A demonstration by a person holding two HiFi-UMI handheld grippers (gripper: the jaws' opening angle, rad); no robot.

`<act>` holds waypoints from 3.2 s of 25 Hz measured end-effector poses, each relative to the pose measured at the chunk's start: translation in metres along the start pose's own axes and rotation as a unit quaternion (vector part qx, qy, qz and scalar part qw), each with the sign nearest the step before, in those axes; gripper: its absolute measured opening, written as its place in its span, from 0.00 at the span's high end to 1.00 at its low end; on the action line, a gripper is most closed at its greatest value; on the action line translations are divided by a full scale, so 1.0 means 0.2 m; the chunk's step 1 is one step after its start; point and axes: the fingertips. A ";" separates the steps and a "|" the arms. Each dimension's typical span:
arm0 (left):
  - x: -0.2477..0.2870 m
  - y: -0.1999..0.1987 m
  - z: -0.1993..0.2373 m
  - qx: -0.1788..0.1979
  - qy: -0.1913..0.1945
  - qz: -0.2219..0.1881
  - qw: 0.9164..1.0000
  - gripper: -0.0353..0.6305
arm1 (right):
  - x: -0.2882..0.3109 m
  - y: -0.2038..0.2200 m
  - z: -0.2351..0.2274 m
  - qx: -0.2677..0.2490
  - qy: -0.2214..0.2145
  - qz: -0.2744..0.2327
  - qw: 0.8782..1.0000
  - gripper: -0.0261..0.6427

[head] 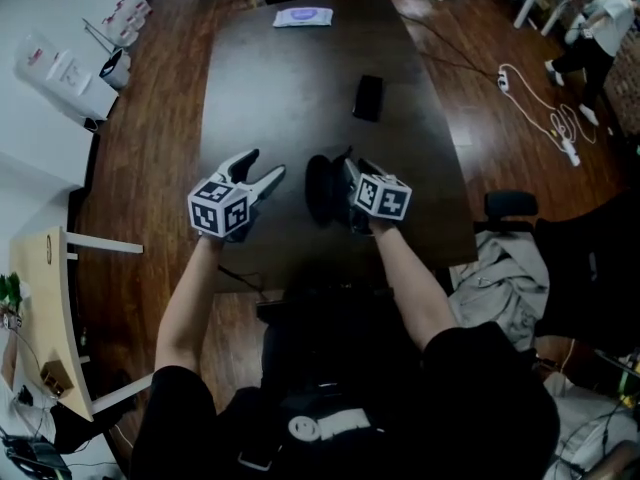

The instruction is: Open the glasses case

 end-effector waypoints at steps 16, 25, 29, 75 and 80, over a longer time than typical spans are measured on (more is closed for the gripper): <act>-0.15 -0.36 -0.29 0.031 -0.135 -0.134 0.981 0.95 | -0.50 -0.55 0.59 -0.200 -0.010 -0.126 0.972 0.96; -0.30 -0.36 -0.40 0.021 -0.119 -0.145 0.982 0.95 | -0.63 -0.43 0.75 -0.226 -0.011 -0.114 0.967 0.96; -0.43 -0.33 -0.45 0.020 -0.121 -0.148 0.981 0.95 | -0.73 -0.34 0.85 -0.235 -0.008 -0.114 0.965 0.96; -1.67 0.46 -1.49 0.004 -0.119 -0.100 0.988 0.95 | -2.10 0.73 1.45 -0.224 -0.022 -0.103 0.969 0.96; -1.81 0.52 -1.70 0.004 -0.112 -0.109 0.988 0.95 | -2.32 0.86 1.44 -0.213 -0.024 -0.103 0.971 0.96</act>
Point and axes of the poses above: the fingertips, and each gripper's own axes: x forward along the fingers, z to its left, y out of its underside, and after that the axes turned 5 degrees about -y, right-handed
